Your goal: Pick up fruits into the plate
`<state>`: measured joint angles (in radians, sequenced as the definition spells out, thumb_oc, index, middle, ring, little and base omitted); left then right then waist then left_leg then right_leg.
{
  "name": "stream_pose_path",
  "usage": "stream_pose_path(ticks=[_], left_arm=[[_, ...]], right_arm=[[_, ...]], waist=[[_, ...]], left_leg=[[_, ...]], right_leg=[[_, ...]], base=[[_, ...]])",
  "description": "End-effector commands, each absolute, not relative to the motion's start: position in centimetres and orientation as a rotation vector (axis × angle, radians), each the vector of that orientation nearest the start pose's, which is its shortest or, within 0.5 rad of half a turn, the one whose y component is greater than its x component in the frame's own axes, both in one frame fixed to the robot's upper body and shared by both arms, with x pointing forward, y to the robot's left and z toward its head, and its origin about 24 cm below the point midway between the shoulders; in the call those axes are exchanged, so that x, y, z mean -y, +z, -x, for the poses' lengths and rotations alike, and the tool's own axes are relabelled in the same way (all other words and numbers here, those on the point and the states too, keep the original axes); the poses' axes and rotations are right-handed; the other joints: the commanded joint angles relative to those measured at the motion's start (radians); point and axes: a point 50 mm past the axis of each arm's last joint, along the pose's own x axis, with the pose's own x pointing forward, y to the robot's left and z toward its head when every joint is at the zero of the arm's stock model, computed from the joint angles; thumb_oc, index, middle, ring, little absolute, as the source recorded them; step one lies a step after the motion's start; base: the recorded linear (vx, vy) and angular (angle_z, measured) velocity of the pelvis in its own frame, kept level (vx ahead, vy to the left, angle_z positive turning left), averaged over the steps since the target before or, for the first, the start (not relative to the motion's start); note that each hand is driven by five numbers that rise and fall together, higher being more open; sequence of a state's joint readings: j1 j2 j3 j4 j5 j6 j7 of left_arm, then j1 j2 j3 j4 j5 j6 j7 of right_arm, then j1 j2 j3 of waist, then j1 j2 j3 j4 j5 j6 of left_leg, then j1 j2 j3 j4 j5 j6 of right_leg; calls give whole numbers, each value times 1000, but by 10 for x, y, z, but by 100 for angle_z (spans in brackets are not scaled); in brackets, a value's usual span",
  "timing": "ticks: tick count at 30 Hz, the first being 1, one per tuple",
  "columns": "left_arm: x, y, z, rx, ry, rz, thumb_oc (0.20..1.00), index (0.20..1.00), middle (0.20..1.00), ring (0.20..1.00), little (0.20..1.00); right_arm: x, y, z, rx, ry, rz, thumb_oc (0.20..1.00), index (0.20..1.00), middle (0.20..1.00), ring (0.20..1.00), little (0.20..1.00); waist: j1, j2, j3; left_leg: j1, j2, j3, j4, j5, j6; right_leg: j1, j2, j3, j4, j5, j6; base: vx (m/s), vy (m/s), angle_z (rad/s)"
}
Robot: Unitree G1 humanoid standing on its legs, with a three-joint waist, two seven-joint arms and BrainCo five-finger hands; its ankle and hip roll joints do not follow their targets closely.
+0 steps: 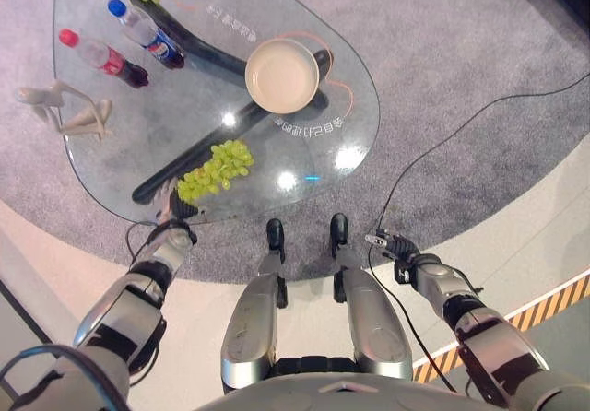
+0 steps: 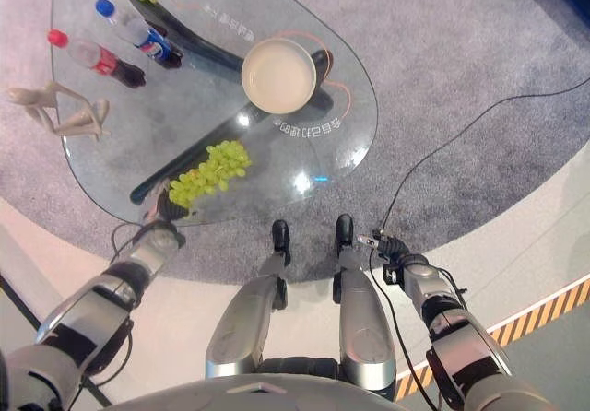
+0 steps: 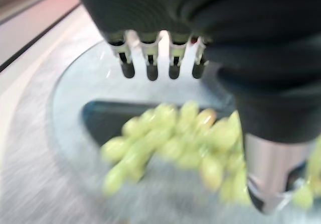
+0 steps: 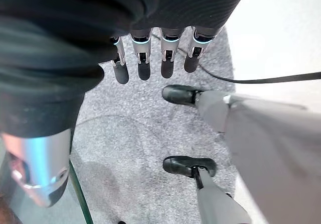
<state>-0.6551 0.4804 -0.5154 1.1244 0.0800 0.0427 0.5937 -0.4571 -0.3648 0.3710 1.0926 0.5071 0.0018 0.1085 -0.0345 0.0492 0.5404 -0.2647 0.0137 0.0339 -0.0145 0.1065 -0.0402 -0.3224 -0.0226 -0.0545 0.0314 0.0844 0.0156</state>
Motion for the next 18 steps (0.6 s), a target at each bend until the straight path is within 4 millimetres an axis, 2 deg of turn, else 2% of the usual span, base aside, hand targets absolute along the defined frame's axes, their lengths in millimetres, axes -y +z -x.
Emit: stream_pose_path(ticks=[1, 10, 14, 18], left_arm=[[-289, 25, -324, -321, 568, -1128, 1000, 1000, 1000, 1000, 1000], [-298, 63, -342, -333, 711, -1299, 1000, 1000, 1000, 1000, 1000], [-293, 76, -352, -313, 699, -1371, 1000, 1000, 1000, 1000, 1000], [-290, 78, -353, -308, 712, -1435, 1000, 1000, 1000, 1000, 1000]], right_arm=[[218, -70, -272, -702, 34, 49, 1000, 1000, 1000, 1000, 1000], [211, -48, -298, -608, 4, 24, 1000, 1000, 1000, 1000, 1000], [207, -34, -312, -537, -13, -22, 1000, 1000, 1000, 1000, 1000], [206, -35, -308, -473, 5, -26, 1000, 1000, 1000, 1000, 1000]], waist=[[-16, -11, -20], [-24, -12, -20], [-26, -11, -20], [-44, -13, -20]], left_leg=[[-87, -44, -83, 107, -79, 27], [-272, -60, -67, 186, -67, 26], [-340, -66, -56, 220, -69, 29], [-398, -63, -34, 250, -74, 25]], right_leg=[[-129, 15, 20, 188, -96, 16], [-320, 19, 31, 273, -89, 20], [-386, 23, 30, 303, -88, 21], [-442, 42, 49, 333, -89, 28]], base=[[-49, 20, -7], [-54, 49, -1], [-33, 74, 1], [-52, 123, -4]])
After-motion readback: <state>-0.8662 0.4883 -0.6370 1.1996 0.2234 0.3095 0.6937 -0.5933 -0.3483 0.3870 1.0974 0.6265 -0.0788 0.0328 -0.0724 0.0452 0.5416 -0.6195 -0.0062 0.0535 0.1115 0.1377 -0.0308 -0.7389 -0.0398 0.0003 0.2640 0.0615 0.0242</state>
